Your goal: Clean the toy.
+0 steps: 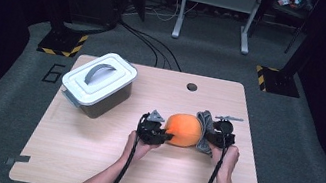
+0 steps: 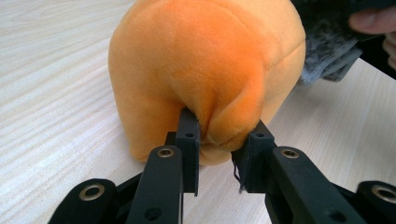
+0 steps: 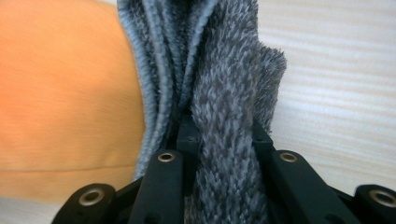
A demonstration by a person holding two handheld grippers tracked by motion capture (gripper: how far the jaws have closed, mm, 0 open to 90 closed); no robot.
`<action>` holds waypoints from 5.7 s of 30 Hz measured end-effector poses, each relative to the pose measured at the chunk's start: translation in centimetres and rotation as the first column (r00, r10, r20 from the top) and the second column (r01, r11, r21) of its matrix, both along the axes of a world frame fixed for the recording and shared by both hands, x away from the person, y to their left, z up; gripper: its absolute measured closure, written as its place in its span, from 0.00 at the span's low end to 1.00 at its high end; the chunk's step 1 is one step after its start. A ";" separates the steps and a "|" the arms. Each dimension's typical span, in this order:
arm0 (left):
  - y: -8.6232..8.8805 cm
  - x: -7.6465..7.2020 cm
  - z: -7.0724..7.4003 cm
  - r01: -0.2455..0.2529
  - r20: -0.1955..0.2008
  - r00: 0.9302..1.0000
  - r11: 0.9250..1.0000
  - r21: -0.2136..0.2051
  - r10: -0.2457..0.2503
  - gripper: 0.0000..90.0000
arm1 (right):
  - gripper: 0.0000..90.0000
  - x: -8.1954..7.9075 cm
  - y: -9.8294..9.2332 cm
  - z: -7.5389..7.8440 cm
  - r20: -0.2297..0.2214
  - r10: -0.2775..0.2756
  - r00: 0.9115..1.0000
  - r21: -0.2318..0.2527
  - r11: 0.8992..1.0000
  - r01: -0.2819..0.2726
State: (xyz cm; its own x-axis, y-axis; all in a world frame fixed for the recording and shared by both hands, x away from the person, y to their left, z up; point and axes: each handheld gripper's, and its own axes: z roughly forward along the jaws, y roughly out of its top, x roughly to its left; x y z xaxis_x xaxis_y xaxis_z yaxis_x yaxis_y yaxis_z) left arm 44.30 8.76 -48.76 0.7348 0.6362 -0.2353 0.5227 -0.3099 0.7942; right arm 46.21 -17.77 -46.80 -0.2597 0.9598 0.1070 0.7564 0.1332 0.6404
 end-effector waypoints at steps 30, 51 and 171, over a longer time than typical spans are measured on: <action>0.5 0.3 -0.1 -0.005 0.001 1.000 1.000 -0.013 0.005 0.79 | 0.81 -2.9 2.7 5.3 0.142 0.155 0.978 0.025 0.987 -0.160; -1.1 -0.6 -1.0 -0.031 0.246 0.969 0.988 0.149 -0.007 0.70 | 0.82 -1.3 3.2 4.3 0.129 0.124 0.984 0.009 0.992 -0.127; 0.8 -0.2 -0.5 -0.042 0.038 0.998 0.999 -0.009 0.042 0.87 | 0.81 -2.8 6.3 5.8 0.141 0.203 0.969 -0.066 0.979 -0.195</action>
